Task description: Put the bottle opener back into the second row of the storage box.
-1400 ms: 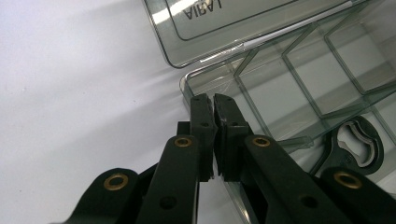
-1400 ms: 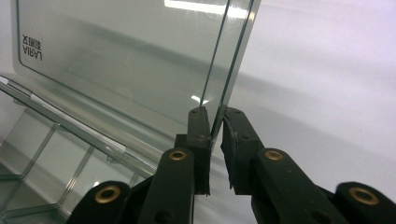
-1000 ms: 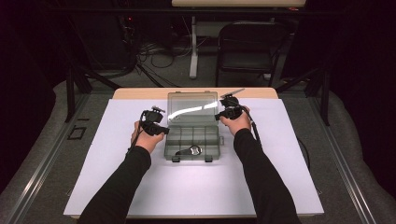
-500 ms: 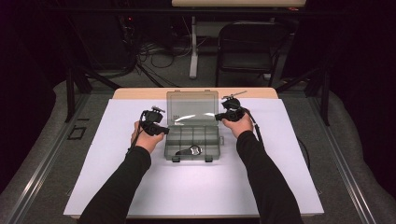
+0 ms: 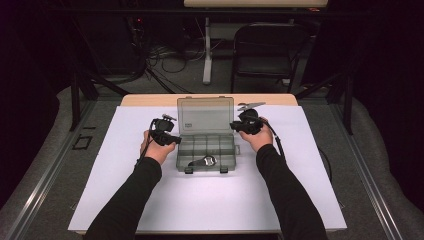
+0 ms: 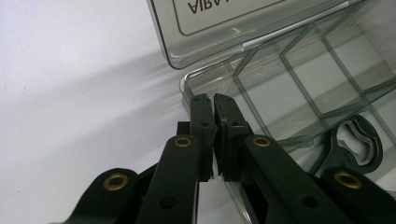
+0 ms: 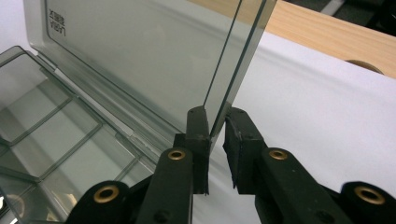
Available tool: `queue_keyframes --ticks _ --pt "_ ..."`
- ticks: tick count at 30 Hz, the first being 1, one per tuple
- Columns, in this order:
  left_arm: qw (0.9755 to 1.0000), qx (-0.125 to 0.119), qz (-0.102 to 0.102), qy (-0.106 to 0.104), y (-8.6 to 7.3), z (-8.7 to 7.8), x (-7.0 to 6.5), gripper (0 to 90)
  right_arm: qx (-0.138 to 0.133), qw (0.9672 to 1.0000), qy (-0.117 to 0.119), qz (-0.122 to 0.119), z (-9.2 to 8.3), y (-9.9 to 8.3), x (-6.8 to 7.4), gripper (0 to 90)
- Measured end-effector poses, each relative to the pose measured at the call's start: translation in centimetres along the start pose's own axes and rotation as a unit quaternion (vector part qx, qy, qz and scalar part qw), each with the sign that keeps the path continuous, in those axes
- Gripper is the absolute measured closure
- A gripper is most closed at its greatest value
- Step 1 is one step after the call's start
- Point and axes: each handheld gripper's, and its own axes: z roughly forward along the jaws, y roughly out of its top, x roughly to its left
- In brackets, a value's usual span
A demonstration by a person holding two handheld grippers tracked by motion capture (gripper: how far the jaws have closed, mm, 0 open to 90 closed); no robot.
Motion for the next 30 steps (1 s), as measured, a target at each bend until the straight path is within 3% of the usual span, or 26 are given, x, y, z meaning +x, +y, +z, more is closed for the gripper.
queue_keyframes --ticks 5,12,23,30 --pt "1.0000 -0.001 -0.002 0.000 0.0 0.0 0.0 87.1 -0.017 0.9997 0.011 -0.012 -0.2 -0.4 -0.2 80.1" --pt "1.0000 -0.001 0.000 0.001 0.0 0.0 0.0 87.2 -0.029 0.9978 0.019 -0.057 -0.8 -0.8 -0.1 80.5" --pt "1.0000 -0.007 -0.006 -0.001 -0.2 0.0 0.0 87.2 -0.025 0.9925 0.020 -0.118 -1.5 -0.9 0.4 81.2" --pt "0.9999 -0.012 -0.011 -0.004 -0.3 0.0 0.1 87.1 -0.028 0.9901 0.017 -0.137 -1.7 -1.0 0.6 81.4"
